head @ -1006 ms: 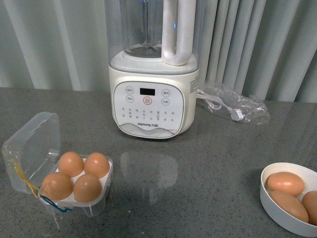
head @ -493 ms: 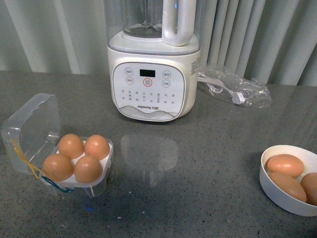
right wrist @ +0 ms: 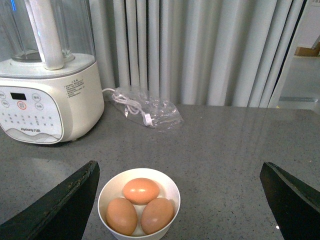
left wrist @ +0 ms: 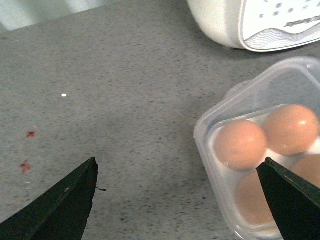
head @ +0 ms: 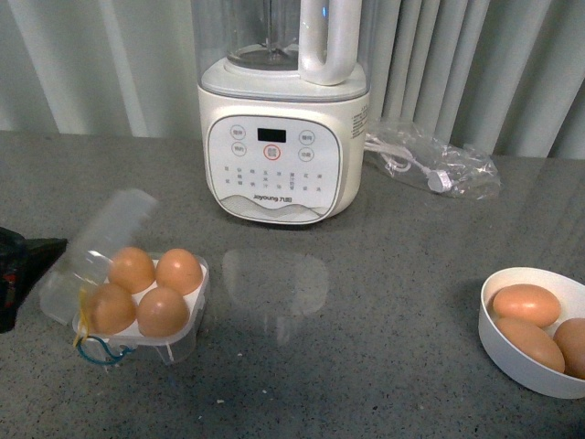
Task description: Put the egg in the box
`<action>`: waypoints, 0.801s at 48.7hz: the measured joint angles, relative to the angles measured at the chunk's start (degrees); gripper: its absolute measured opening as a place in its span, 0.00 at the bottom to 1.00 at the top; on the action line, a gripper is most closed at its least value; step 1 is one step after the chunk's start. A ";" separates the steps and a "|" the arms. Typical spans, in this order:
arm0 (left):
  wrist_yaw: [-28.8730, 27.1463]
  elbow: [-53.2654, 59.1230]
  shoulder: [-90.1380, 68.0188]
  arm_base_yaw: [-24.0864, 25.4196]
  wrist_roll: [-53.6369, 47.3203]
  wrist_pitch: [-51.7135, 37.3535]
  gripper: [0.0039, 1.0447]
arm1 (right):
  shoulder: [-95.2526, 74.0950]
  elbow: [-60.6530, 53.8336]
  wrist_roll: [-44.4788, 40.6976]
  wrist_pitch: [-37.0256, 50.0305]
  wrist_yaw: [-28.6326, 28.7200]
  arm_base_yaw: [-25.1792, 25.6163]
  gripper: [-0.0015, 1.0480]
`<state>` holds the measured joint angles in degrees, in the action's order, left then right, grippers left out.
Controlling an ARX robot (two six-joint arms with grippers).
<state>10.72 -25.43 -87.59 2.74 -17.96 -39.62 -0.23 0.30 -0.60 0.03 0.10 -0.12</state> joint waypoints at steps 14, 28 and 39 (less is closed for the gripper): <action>-0.57 -3.10 2.69 2.01 11.69 4.46 0.94 | 0.00 0.00 0.00 0.00 0.00 0.00 0.93; 3.28 -8.76 6.19 14.82 27.12 11.50 0.94 | 0.00 0.00 0.00 0.00 0.00 0.00 0.93; 6.05 -8.37 8.35 15.93 27.28 11.85 0.94 | 0.00 0.00 0.00 0.00 0.00 0.00 0.93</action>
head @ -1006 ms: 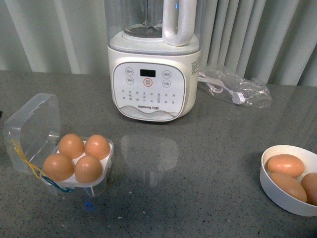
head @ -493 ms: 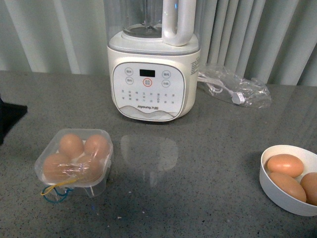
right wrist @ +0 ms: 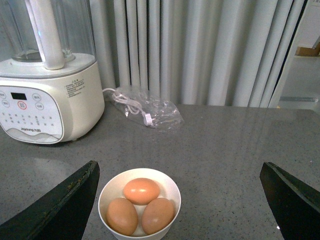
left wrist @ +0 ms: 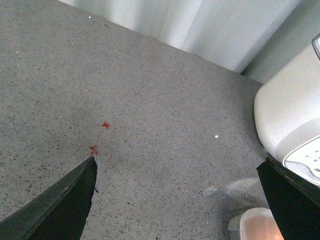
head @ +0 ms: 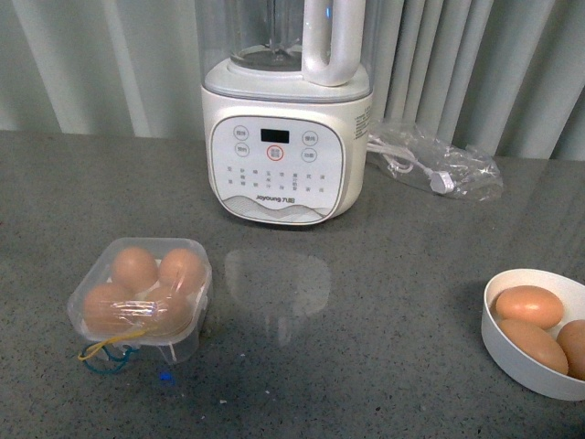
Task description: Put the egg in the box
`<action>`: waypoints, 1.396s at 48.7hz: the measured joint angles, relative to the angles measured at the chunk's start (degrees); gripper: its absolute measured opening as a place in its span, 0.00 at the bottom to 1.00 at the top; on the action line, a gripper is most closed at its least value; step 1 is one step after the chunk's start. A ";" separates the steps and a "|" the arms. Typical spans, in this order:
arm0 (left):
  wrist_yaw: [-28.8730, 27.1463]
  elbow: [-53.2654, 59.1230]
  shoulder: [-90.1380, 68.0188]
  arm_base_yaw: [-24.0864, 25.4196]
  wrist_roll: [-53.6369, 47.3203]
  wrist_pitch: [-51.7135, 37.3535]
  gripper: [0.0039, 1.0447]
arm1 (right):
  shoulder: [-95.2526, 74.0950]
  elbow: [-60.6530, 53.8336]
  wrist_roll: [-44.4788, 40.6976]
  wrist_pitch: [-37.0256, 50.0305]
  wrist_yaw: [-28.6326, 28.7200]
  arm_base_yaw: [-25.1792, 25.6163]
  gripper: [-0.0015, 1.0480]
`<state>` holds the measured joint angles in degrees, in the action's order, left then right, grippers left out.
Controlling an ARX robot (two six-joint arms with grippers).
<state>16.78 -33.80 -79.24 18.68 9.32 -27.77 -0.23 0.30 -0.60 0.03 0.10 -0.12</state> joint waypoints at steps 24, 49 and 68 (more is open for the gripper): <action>-5.62 19.39 9.68 -7.50 -8.39 -27.15 0.30 | 0.00 0.00 0.00 0.00 -0.02 0.00 0.93; -11.80 30.40 24.81 -13.44 -8.90 -23.12 0.03 | 0.00 0.00 0.00 0.00 0.00 0.00 0.93; -16.79 32.17 43.82 -18.58 -8.90 -6.95 0.03 | 0.00 0.00 0.02 0.00 0.00 0.00 0.93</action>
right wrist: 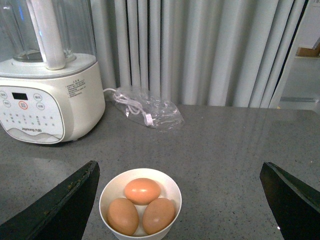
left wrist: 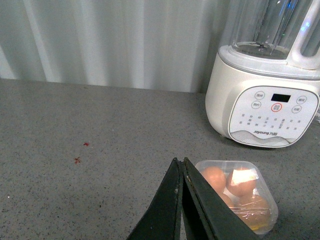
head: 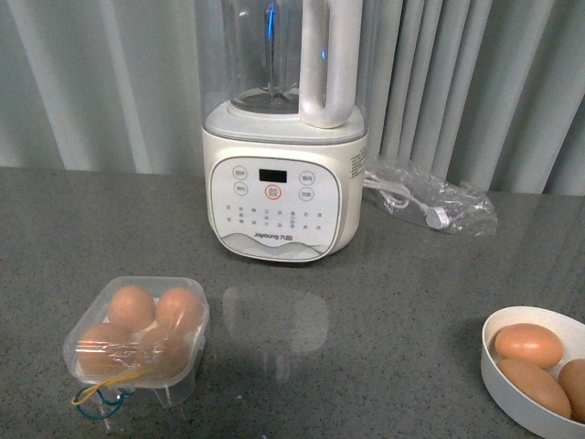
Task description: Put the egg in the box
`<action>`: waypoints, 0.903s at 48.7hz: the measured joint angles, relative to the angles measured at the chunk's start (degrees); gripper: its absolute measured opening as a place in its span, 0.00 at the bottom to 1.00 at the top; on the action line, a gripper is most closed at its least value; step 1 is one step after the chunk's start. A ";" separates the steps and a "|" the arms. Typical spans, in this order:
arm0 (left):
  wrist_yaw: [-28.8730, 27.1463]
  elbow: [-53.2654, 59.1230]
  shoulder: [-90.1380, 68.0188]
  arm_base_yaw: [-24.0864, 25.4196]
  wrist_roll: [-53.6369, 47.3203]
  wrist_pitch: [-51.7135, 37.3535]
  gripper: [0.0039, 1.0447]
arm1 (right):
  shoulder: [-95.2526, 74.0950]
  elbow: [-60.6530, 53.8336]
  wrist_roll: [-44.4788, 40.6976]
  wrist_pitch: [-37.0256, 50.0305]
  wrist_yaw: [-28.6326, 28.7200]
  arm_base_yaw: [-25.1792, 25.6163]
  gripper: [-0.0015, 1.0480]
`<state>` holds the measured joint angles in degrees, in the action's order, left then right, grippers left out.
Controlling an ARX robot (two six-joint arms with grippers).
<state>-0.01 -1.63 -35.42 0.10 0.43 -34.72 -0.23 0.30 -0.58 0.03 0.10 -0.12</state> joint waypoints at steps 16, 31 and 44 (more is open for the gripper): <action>0.00 0.04 11.98 0.00 0.00 11.15 0.03 | 0.00 0.00 0.00 0.00 0.00 0.00 0.93; -0.02 0.04 18.45 0.00 0.00 17.55 0.03 | 0.00 0.00 0.00 0.00 0.00 0.00 0.93; -0.02 0.04 22.84 0.00 0.00 21.90 0.03 | 0.00 0.00 0.00 0.00 0.00 0.00 0.93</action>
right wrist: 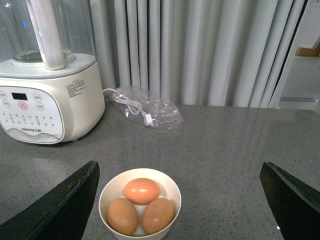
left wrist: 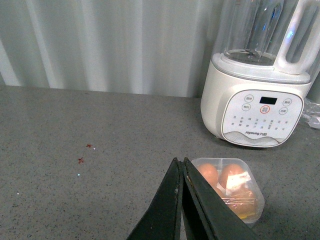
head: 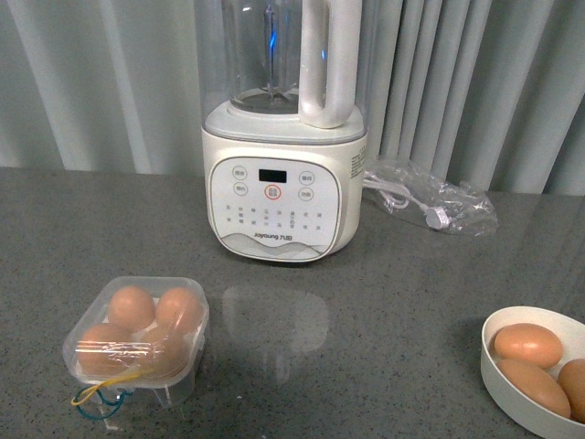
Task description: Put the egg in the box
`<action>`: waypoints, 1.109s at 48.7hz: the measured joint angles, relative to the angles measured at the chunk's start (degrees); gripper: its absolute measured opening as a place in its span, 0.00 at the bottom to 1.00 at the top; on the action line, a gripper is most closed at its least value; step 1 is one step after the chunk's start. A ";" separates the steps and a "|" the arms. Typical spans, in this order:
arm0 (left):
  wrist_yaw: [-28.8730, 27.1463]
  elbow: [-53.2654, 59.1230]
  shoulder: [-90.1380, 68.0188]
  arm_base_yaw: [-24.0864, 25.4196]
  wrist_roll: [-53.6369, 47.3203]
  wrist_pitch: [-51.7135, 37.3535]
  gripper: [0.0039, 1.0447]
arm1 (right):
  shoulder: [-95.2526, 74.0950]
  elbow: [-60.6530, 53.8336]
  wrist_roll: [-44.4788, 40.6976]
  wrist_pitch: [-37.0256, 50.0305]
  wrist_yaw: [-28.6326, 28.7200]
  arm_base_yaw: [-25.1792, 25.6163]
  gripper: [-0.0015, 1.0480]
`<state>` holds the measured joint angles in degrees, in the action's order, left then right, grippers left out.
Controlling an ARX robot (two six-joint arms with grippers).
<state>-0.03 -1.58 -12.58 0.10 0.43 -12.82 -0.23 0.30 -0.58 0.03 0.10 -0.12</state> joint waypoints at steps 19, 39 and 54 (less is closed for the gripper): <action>0.00 -0.02 12.33 -0.02 -0.04 12.48 0.03 | 0.00 0.00 0.00 0.00 0.00 0.02 0.93; 0.00 -0.02 12.37 0.00 -0.02 12.79 0.42 | 0.00 0.00 0.00 0.00 0.00 0.02 0.93; 0.00 -0.02 12.37 0.00 -0.09 12.79 0.95 | 0.00 0.00 -0.02 0.00 0.00 0.02 0.93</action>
<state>-0.03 -1.61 -0.21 0.10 0.34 -0.03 -0.23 0.30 -0.60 0.03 0.10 -0.10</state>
